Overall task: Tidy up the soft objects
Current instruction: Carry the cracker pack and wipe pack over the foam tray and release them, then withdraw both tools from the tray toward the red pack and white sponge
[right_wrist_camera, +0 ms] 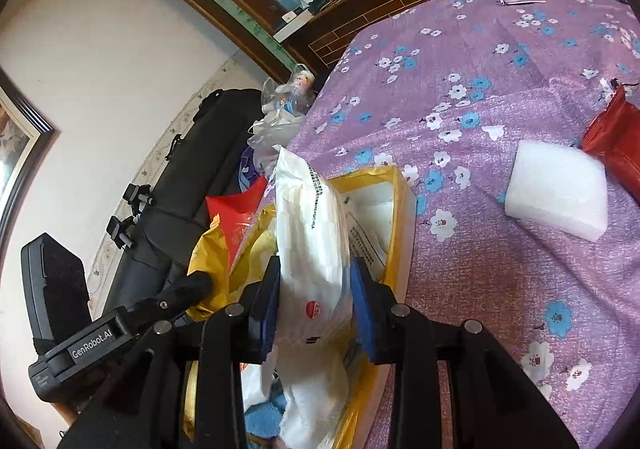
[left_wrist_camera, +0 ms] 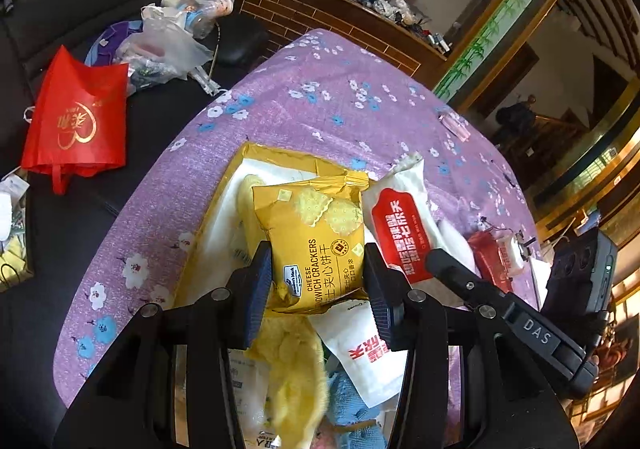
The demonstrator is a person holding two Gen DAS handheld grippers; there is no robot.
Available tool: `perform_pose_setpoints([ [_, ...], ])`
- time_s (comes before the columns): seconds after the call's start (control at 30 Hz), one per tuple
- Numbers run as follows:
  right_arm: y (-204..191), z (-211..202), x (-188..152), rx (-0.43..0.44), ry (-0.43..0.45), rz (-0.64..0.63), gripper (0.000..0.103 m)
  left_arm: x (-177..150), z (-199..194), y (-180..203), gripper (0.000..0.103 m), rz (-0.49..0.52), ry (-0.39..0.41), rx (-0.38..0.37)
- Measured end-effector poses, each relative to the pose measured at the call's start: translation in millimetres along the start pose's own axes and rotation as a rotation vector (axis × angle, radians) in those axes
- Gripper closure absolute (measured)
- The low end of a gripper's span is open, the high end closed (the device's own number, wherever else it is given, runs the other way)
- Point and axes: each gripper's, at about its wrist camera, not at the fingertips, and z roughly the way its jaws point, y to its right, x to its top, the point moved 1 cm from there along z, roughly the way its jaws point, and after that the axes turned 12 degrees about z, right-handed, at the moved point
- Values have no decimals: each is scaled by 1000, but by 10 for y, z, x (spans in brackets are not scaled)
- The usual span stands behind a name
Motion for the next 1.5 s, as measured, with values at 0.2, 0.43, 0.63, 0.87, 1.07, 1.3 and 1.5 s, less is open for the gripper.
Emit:
perform_pose_setpoints([
  [0.2, 13, 21, -1, -7, 1, 6, 70, 108, 1, 70, 59, 50, 12, 6],
  [0.43, 24, 26, -5, -9, 0, 14, 68, 13, 251, 28, 58, 40, -19, 28],
  [0.63, -15, 20, -25, -1, -16, -21, 57, -55, 184, 13, 45, 15, -8, -22],
  [0.87, -54, -262, -102, 45, 24, -70, 39, -282, -58, 162, 40, 23, 65, -6],
  [1.07, 83, -588, -221, 72, 30, -70, 37, -528, -282, 441, 40, 57, 108, 81],
  [1.3, 421, -959, -355, 74, 0, -43, 35, -651, -564, 1112, 40, 124, 147, 15],
  [1.5, 678, -1411, -479, 33, 31, -55, 35, -746, -542, 1658, 40, 201, 101, -102],
])
